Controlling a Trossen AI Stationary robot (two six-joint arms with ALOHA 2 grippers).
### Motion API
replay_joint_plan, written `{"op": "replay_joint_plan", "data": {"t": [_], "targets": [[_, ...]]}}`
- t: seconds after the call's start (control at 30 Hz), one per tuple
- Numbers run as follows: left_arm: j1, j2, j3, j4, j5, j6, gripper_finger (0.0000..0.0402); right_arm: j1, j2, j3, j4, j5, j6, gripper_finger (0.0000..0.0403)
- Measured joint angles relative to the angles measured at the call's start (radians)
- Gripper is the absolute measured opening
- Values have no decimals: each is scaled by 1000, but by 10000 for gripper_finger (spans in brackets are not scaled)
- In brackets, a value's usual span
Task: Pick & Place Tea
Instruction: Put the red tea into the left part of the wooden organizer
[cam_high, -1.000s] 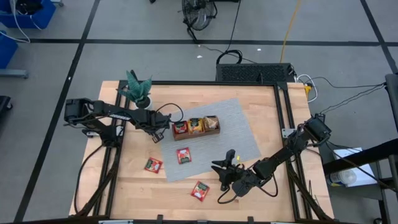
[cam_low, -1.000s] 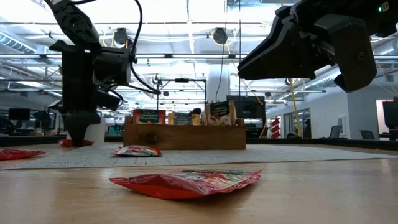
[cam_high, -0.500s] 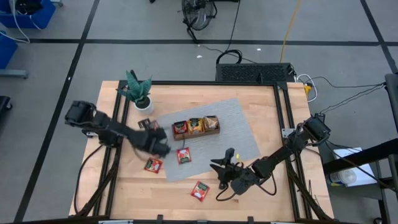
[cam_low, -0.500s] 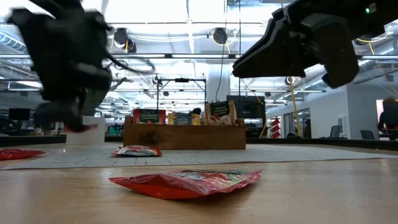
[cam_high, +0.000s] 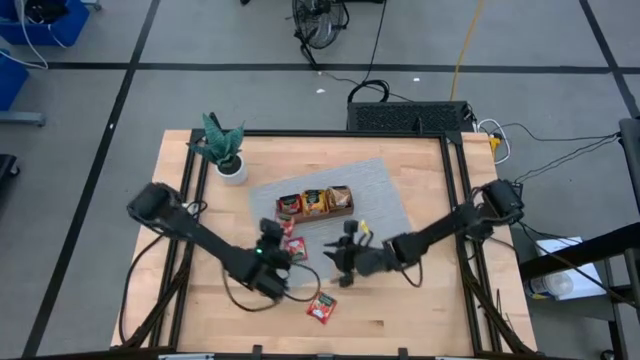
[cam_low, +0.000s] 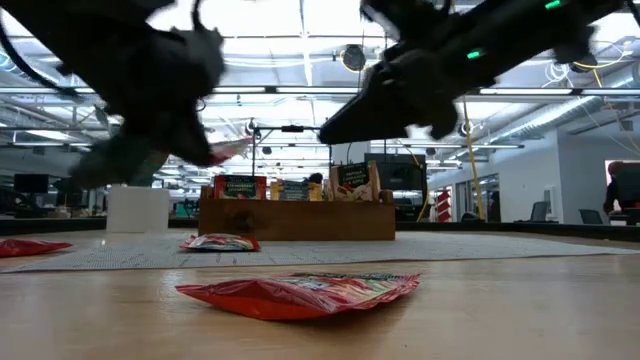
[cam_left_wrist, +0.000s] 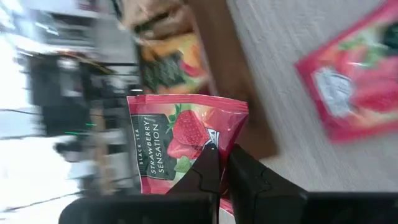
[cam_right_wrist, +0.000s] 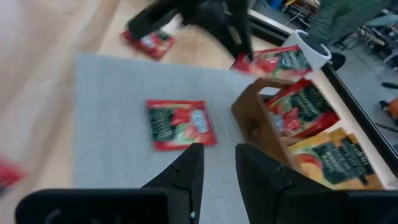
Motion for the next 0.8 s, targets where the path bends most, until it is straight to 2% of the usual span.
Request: {"op": "replay_joint_plan", "data": {"t": [0.13, 0.3, 0.47, 0.7, 0.8], "targets": [[-2, 143, 104, -18, -143, 69, 12, -104, 0, 0, 13, -127, -13, 79], [-21, 240, 197, -55, -231, 115, 12, -201, 0, 0, 14, -342, 9, 79], [-58, 245, 207, -75, -235, 52, 12, -245, -31, -1, -37, -511, 14, 79], [-96, 245, 207, -72, -203, 13, 12, -294, -165, -1, -93, -566, -27, 79], [-93, 245, 207, -51, -198, 57, 12, -334, -196, 0, -69, -669, 8, 80]]}}
